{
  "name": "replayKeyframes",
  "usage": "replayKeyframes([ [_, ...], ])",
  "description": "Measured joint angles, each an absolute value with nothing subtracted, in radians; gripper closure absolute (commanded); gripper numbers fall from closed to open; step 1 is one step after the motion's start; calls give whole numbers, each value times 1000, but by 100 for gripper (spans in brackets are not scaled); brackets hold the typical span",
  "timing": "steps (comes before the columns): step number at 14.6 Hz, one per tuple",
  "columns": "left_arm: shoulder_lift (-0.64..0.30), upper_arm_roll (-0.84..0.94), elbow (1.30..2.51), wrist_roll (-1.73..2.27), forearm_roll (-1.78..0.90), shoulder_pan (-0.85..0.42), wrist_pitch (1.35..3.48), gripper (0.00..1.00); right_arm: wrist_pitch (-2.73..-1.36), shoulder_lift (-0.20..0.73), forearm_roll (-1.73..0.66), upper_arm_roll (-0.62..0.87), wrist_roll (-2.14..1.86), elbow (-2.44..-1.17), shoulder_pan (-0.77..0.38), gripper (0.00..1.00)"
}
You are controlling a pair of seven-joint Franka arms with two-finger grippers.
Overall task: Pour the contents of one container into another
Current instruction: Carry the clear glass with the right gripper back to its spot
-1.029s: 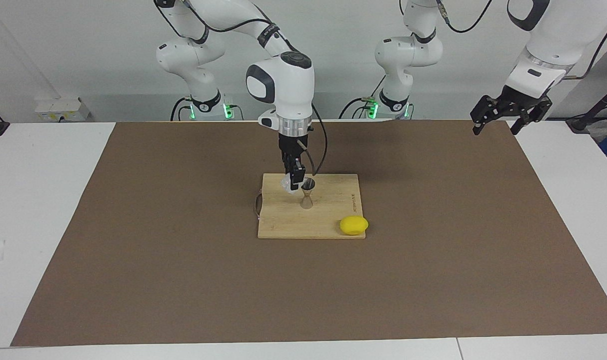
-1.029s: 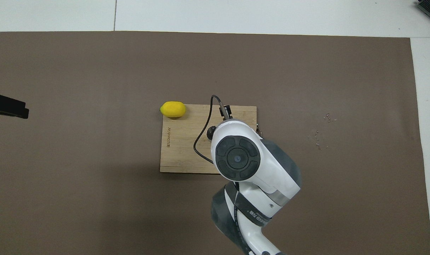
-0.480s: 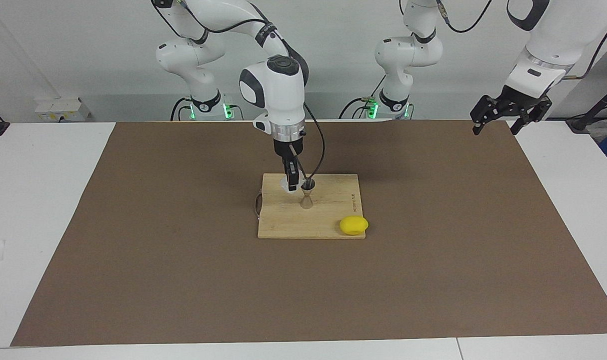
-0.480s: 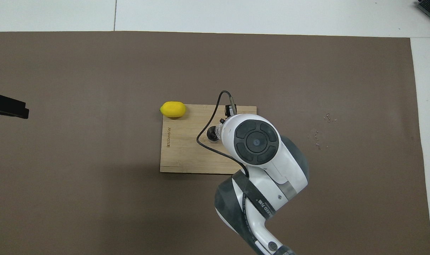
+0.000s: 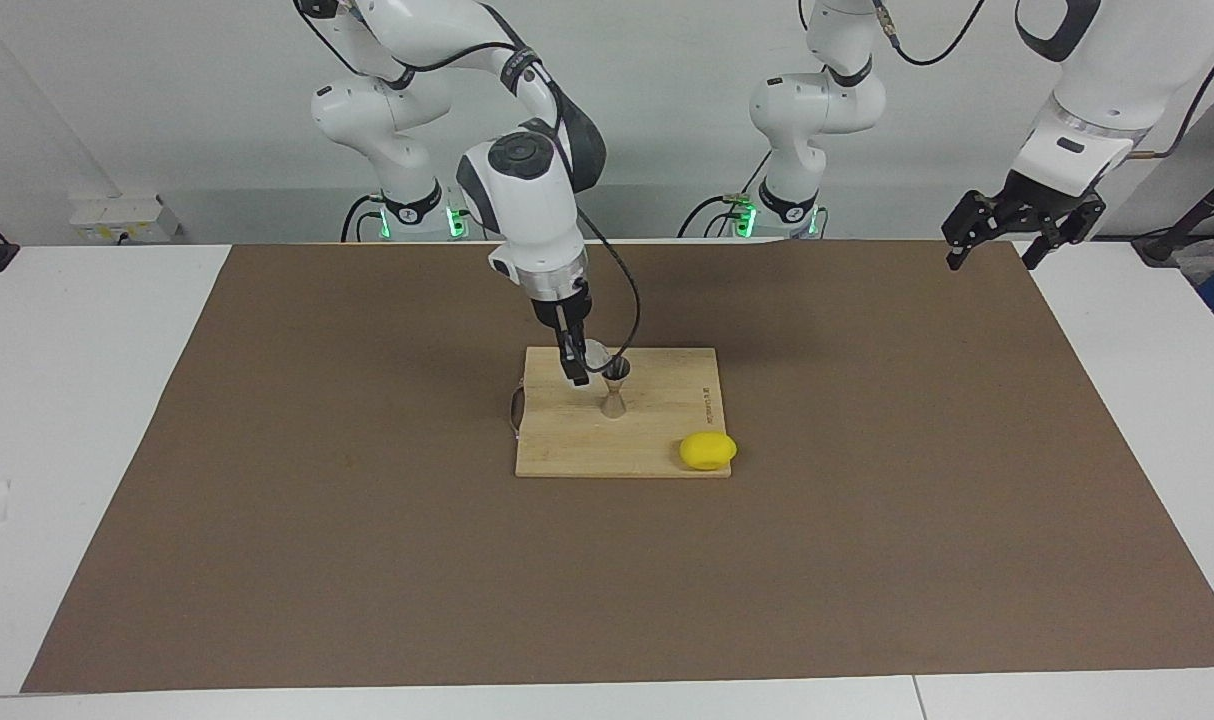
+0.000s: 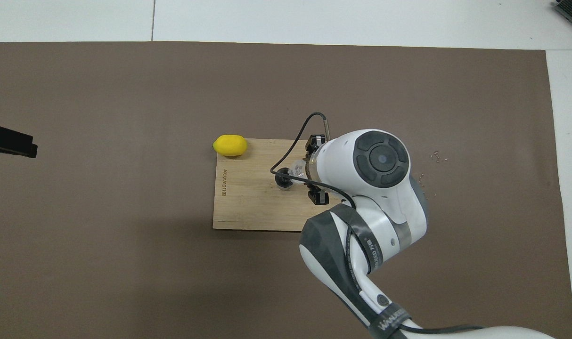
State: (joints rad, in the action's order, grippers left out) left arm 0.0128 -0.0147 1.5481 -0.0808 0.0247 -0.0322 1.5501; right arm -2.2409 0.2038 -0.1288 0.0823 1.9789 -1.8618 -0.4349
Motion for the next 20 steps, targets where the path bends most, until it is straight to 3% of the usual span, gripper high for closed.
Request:
replayKeyframes([
  [15, 14, -17, 1548, -81, 27, -29, 1550, 0, -2235, 208, -735, 79, 1308, -2064, -49, 100],
  [20, 14, -17, 1548, -81, 27, -29, 1550, 0, -2113, 211, -776, 79, 1138, -2083, 97, 100],
])
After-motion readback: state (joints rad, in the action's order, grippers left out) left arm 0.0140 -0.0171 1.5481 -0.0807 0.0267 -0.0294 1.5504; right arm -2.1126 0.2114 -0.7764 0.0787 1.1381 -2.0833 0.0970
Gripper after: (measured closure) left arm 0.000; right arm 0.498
